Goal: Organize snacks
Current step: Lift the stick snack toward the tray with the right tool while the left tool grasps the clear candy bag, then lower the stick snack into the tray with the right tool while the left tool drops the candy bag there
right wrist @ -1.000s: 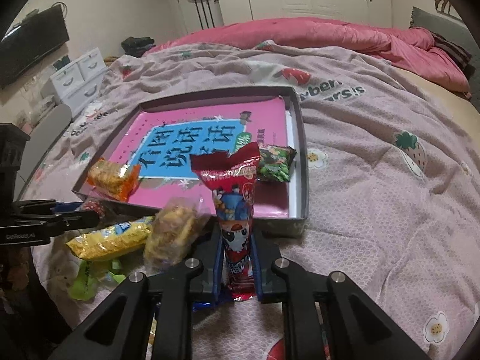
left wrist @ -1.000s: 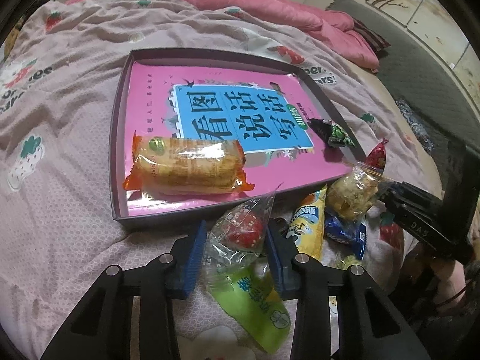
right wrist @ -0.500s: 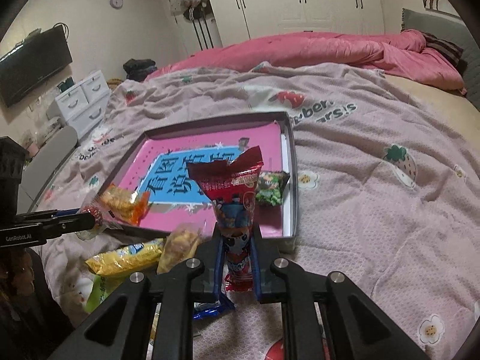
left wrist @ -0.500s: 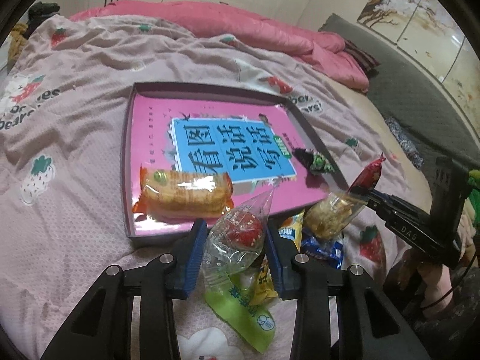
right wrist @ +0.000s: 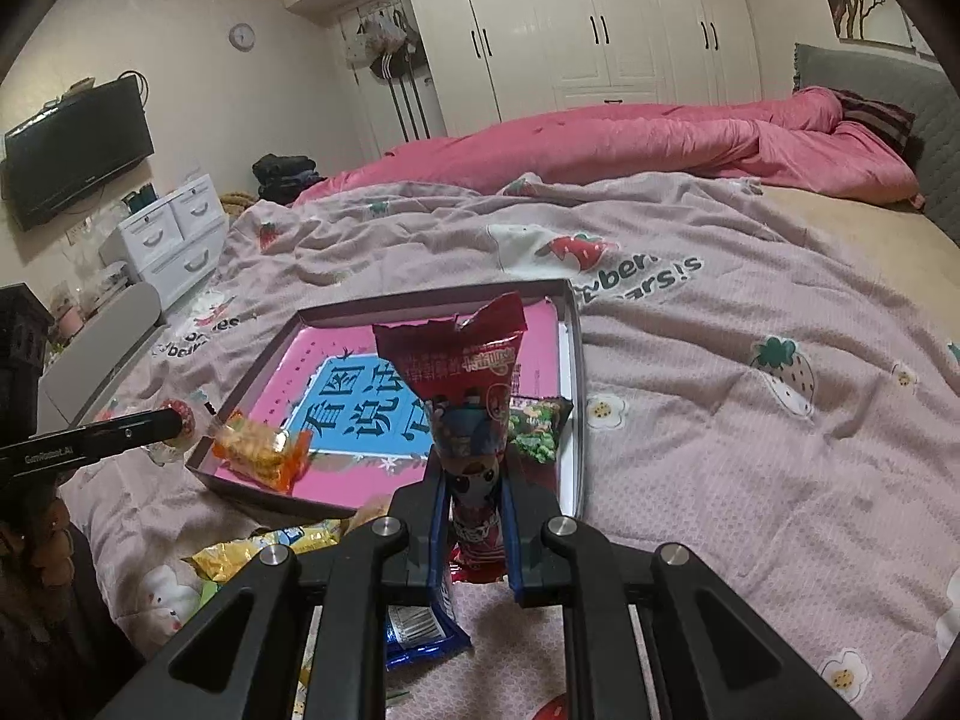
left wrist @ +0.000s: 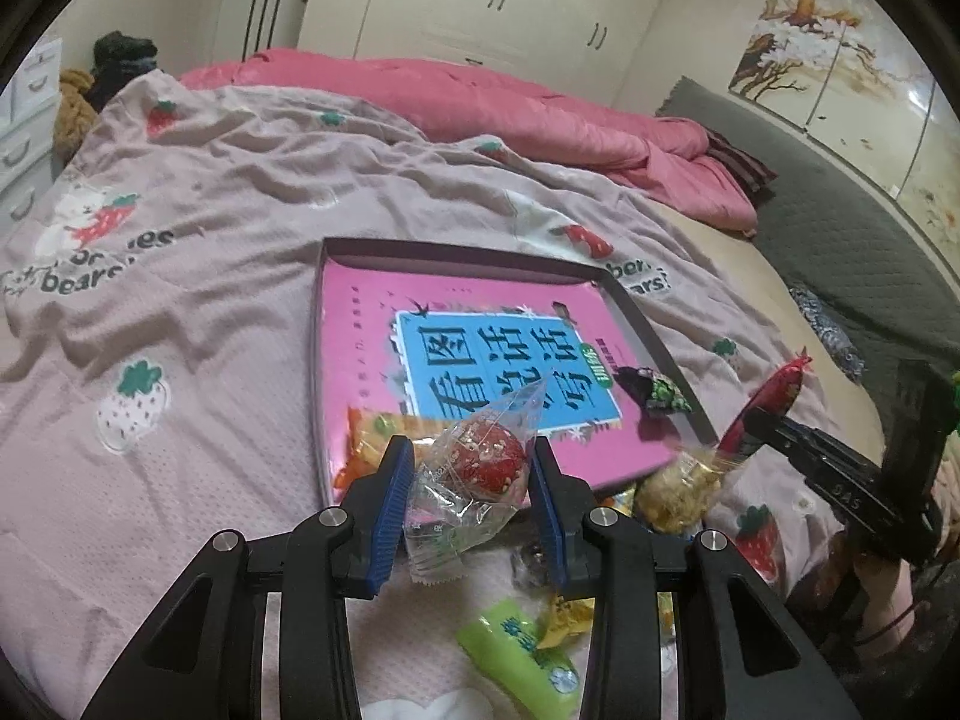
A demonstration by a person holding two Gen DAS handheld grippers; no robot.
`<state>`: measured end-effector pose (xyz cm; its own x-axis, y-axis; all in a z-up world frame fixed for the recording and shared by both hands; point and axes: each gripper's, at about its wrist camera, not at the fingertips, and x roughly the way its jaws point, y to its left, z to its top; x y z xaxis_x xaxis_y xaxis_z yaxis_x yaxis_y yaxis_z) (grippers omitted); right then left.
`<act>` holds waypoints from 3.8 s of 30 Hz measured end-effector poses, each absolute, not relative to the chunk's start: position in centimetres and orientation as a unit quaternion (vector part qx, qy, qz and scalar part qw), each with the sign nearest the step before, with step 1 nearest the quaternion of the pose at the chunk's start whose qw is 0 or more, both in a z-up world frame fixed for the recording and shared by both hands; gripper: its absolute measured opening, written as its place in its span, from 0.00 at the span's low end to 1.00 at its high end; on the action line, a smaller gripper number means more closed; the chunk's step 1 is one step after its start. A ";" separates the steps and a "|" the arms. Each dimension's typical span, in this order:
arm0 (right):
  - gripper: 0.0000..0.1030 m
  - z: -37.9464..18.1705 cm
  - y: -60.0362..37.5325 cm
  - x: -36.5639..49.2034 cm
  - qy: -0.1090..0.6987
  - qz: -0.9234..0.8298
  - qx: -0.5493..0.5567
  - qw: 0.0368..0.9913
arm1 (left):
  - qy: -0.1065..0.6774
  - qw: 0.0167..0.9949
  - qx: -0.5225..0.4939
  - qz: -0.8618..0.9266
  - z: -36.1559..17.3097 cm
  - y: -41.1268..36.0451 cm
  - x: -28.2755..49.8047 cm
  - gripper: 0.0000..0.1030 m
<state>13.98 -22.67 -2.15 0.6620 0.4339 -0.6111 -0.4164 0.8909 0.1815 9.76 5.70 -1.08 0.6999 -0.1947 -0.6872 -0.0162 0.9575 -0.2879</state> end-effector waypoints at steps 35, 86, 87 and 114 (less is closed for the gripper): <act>0.15 -1.4 -22.9 16.4 0.309 0.225 0.033 0.924 | 0.387 0.910 -0.105 -0.106 -3.2 1.2 14.1 0.39; 0.16 -6.2 -20.0 19.5 0.390 0.272 0.034 0.879 | 0.424 0.892 -0.106 -0.117 -6.2 0.5 17.5 0.40; 0.16 -6.3 -20.0 19.5 0.392 0.273 0.037 0.878 | 0.424 0.892 -0.106 -0.117 -6.2 0.5 17.5 0.40; 0.32 -6.8 -21.9 20.5 0.401 0.209 0.055 0.890 | 0.426 0.891 -0.107 -0.117 -6.4 0.7 17.3 0.41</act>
<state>20.49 -21.93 -6.84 0.5903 0.4164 -0.6914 -0.3279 0.9065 0.2660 17.28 0.69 -6.44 0.6091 -0.2997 -0.7343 0.1180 0.9498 -0.2898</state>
